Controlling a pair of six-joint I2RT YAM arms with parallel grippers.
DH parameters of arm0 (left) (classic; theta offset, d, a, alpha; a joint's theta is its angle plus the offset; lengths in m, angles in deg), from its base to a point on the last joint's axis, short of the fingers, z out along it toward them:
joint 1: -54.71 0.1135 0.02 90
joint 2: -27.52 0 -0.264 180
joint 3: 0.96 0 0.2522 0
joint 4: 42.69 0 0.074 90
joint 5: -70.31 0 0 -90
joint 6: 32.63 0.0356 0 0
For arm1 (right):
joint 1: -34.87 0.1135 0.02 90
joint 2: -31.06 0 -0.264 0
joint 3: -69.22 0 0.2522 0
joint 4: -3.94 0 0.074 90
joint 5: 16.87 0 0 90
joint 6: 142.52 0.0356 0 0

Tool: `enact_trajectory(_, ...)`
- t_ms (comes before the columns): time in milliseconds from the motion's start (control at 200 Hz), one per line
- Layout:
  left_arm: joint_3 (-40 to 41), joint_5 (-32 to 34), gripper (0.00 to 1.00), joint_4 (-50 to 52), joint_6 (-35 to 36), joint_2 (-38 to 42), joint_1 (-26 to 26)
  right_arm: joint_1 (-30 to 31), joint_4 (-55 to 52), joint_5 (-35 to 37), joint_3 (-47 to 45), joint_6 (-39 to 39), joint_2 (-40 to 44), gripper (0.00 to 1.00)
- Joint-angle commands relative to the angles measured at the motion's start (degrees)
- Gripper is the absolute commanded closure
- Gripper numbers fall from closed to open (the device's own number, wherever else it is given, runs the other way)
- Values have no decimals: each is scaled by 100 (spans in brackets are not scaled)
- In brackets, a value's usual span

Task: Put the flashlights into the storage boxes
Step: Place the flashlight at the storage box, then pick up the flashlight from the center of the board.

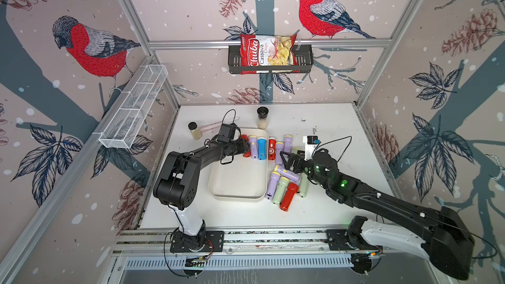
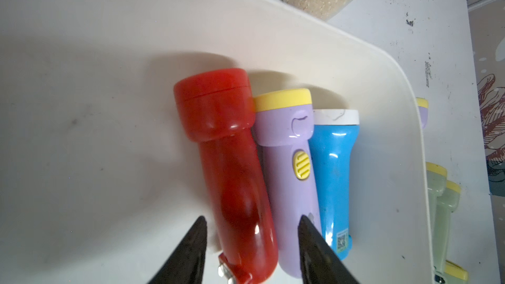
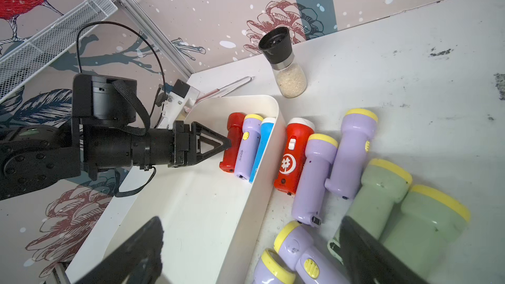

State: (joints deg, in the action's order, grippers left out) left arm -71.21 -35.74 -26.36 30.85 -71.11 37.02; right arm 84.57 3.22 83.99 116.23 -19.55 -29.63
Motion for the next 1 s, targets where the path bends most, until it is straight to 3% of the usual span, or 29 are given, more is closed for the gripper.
enact_trajectory(0, -33, 85, 46, 205, 95, 275, 7, -3, 90, -4, -2, -53, 24, 1)
enact_trajectory(375, 208, 631, 46, 589, 557, 1807, -617, -266, -68, 30, 130, -255, -304, 1)
enact_trajectory(660, 1469, 428, 48, -496, 665, 2979, -997, -1081, -1065, -303, 465, -255, -520, 1)
enact_trajectory(991, 1833, 630, 48, -433, 1026, 3311, -1268, -1622, -2555, -880, 672, -207, -1045, 1)
